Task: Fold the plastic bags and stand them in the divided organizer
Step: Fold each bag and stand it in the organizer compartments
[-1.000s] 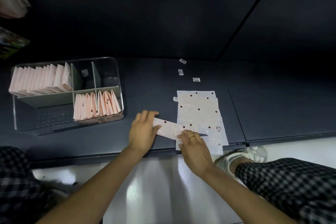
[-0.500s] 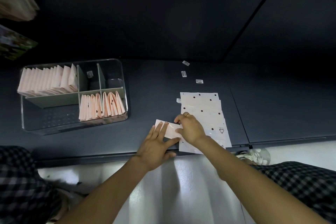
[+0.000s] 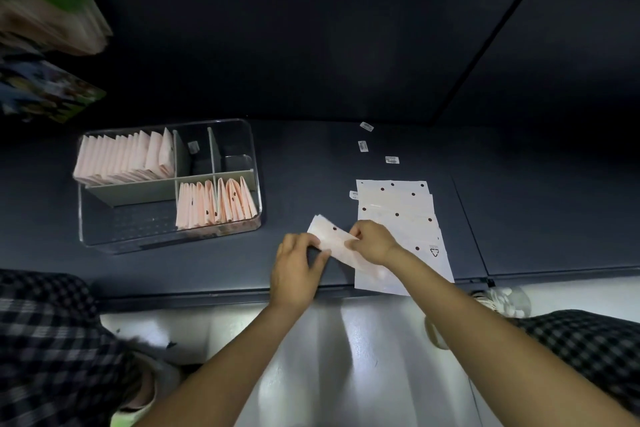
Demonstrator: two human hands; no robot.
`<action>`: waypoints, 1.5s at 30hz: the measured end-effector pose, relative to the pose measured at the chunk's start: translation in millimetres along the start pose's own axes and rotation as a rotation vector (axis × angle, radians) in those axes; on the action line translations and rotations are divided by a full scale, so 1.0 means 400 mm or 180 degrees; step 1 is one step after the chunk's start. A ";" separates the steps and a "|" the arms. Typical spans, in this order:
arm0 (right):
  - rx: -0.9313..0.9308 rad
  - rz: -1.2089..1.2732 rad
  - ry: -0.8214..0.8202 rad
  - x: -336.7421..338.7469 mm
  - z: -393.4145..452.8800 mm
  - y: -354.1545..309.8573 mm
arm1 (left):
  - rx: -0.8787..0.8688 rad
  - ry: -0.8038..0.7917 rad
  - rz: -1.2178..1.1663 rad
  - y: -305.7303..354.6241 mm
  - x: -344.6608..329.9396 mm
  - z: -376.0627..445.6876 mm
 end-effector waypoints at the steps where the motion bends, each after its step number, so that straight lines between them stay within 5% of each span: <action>1: -0.0104 0.0524 0.0035 0.005 -0.011 0.001 | 0.0467 0.0074 -0.0358 -0.012 0.006 0.000; 5: -0.0305 0.2238 -0.0239 -0.007 -0.084 -0.011 | 0.1934 -0.0567 -0.2255 -0.015 -0.045 -0.032; 8: -0.0356 0.2979 -0.0454 -0.023 -0.136 -0.030 | 0.2075 -0.0823 -0.2960 0.027 -0.041 -0.053; 23: 0.0134 0.3306 0.0313 0.042 -0.271 -0.089 | 0.1531 -0.1033 -0.2392 0.070 0.129 -0.055; 35: 0.0661 0.3450 0.0365 0.088 -0.292 -0.125 | 0.1153 -0.1232 -0.2743 0.107 0.185 -0.049; 45: 0.0858 0.3164 0.0671 0.092 -0.291 -0.145 | 0.1578 -0.1076 -0.2507 0.089 0.157 -0.066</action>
Point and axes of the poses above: each hand's wrist, its own z-axis towards the middle knuckle, its own x-axis out of the back of the hand, y = z × x, the point moved 8 cm from there along z, towards the middle knuckle, and after that the axes turned 3 degrees about y, right-handed, at the moved point
